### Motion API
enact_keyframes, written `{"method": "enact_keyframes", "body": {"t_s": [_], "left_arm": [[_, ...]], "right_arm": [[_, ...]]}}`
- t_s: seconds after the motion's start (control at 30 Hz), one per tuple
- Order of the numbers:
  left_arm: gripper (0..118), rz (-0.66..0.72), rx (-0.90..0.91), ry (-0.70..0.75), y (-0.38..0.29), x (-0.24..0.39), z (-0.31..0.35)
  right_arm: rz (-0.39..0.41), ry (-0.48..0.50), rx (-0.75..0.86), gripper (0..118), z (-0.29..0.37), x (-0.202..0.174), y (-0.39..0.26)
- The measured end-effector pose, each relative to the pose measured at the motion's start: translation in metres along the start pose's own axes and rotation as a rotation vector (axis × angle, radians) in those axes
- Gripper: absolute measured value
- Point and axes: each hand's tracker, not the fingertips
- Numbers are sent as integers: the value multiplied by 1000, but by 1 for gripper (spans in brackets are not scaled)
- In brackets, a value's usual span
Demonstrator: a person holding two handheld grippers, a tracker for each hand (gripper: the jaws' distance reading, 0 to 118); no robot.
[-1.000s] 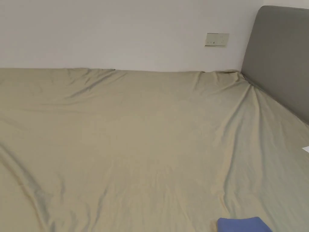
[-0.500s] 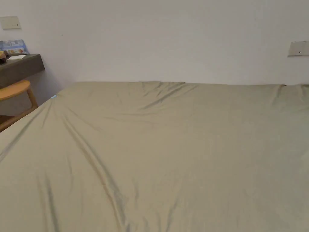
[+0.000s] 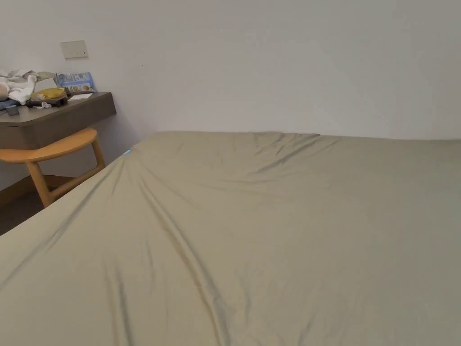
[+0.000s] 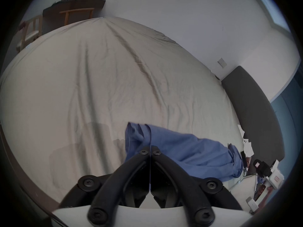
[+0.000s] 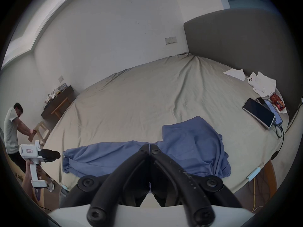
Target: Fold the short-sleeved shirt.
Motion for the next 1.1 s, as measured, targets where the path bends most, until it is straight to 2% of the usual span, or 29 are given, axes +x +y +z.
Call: {"method": "enact_keyframes", "body": {"t_s": [0.03,0.07,0.1,0.13,0.17,0.2,0.3,0.43,0.53,0.63,0.67,0.73,0.77,0.8,0.9,0.93,0.97,1.0,1.07,1.1], "left_arm": [[7,5,14,16,3,-4,-3],[19,14,15,21,9,-10,-7],[48,34,-17,0,14,-18,-12],[71,52,-44,-18,19,-25,-16],[86,65,-75,-46,22,-31,-20],[95,77,-101,-96,25,-37,-24],[95,132,-166,-174,28,-47,-36],[95,103,-218,-202,21,-45,-54],[97,-55,-183,-211,10,-31,-50],[96,-204,-209,-155,0,-16,-52],[92,-212,-214,-123,-1,-9,-53],[66,-200,-208,-125,-1,0,-51],[62,-152,-220,-183,-1,4,-50],[62,-119,-218,-178,-2,10,-52],[61,-221,-231,-54,-7,17,-64],[53,-231,-216,-5,-8,18,-63],[38,-204,-204,45,-5,18,-62],[19,-119,-212,31,0,14,-57],[12,12,-204,2,3,12,-43],[11,-28,-160,-16,5,15,-33]], "right_arm": [[-12,3,-3,1,-1,1,0],[-21,4,-5,1,0,1,2],[-24,4,-7,1,0,1,2],[-24,2,-10,1,0,0,2],[-22,0,-15,1,1,0,2],[-18,-1,-18,1,1,1,1],[-6,-17,-33,1,-1,-3,2],[-12,-12,-47,1,-5,-8,2],[-3,-8,-60,1,-8,-13,2],[5,8,-80,1,-13,-15,1],[6,16,-83,1,-14,-16,1],[8,25,-87,1,-18,-18,1],[7,31,-92,1,-19,-19,1],[7,38,-95,1,-21,-20,0],[14,45,-105,1,-22,-20,-2],[16,45,-107,1,-23,-20,-3],[16,44,-110,1,-22,-19,-3],[10,42,-110,1,-20,-21,-2],[-12,42,-110,1,-19,-17,-2],[-24,38,-107,1,-18,-15,-2]]}}
